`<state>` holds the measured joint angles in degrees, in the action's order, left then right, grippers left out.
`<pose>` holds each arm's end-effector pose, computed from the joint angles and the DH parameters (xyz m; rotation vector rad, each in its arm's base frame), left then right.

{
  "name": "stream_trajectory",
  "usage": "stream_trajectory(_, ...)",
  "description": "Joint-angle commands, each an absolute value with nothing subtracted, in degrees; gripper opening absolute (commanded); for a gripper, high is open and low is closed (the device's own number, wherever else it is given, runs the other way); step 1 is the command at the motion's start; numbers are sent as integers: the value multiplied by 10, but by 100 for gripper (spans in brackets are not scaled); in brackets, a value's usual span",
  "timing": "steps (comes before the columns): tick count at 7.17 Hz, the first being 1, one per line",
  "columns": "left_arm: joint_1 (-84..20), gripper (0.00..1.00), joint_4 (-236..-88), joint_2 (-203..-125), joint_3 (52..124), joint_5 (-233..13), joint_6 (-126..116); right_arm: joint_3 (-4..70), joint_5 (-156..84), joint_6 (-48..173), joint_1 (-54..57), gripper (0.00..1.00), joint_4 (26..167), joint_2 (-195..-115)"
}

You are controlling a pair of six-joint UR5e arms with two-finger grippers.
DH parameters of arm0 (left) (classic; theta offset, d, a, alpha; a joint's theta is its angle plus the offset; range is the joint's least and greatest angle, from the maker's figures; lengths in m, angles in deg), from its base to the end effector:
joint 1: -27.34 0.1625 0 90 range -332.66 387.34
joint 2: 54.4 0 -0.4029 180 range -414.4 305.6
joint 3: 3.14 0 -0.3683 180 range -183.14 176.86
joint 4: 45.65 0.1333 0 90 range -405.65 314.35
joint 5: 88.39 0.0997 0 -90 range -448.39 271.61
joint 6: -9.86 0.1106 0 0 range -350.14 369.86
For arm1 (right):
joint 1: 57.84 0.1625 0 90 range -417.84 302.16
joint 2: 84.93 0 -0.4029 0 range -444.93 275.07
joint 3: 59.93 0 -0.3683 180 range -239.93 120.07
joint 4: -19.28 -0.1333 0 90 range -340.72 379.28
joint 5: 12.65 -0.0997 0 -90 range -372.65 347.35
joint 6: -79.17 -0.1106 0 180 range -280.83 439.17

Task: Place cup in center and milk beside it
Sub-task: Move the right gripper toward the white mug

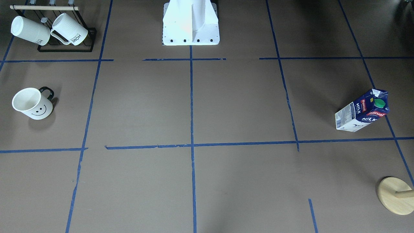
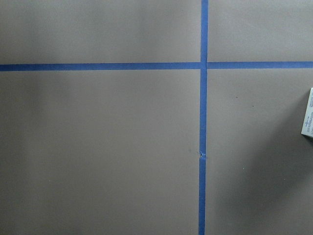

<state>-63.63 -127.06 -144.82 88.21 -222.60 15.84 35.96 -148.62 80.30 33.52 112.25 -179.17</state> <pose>-0.0640 -0.4596 0.6446 -0.0661 0.7761 0.0371 0.0641 -0.4349 0.6328 -0.0044 -0.8026 0.0130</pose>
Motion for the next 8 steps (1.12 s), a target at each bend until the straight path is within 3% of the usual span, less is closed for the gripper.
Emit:
stream_trajectory(1,-636,100,-1271,-1448,883,-2226,159,360,-1484,803,336,100,1120,-1791)
stream_trajectory(8,-636,100,-1272,-1450,891,-2226,158,368,-1484,805,336,100,1117,-1788)
